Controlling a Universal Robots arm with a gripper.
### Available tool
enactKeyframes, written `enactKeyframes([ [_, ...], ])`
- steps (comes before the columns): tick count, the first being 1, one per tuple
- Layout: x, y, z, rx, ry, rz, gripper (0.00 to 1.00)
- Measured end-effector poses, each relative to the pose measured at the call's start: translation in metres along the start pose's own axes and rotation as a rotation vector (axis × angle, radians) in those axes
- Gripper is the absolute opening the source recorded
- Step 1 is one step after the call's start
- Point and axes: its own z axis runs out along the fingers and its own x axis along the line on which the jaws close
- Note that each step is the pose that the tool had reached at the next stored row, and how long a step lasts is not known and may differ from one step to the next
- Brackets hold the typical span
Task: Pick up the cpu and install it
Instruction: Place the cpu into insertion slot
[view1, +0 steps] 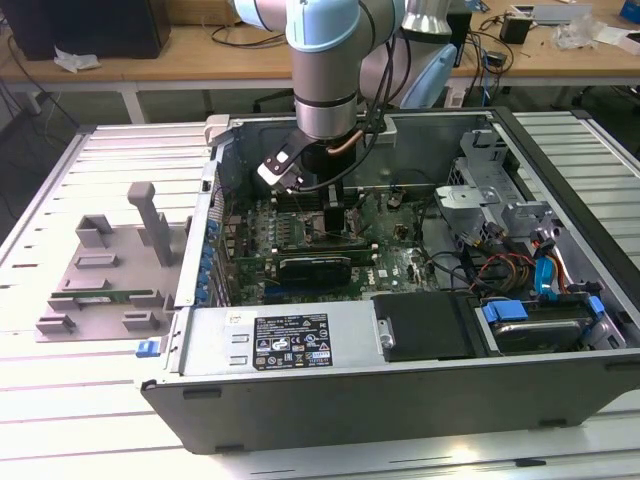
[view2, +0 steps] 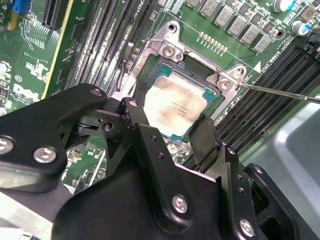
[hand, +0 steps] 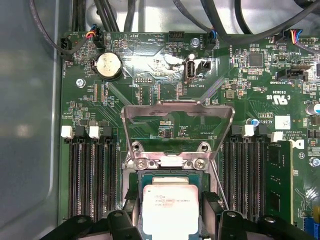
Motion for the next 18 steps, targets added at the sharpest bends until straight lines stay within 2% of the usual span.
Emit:
enactKeyframes([
  [1,0.0,0.0,-0.0001,0.0001,-0.0001,0.0,0.6],
  [2,-0.0001,0.0,-0.0002,0.0002,-0.0003,0.0,0.53],
  [13,0.0,0.0001,-0.0019,0.0,0.0001,-0.001,0.53],
  [18,-0.0001,-0.0001,0.0,0.0003,0.0,-0.001,0.53],
])
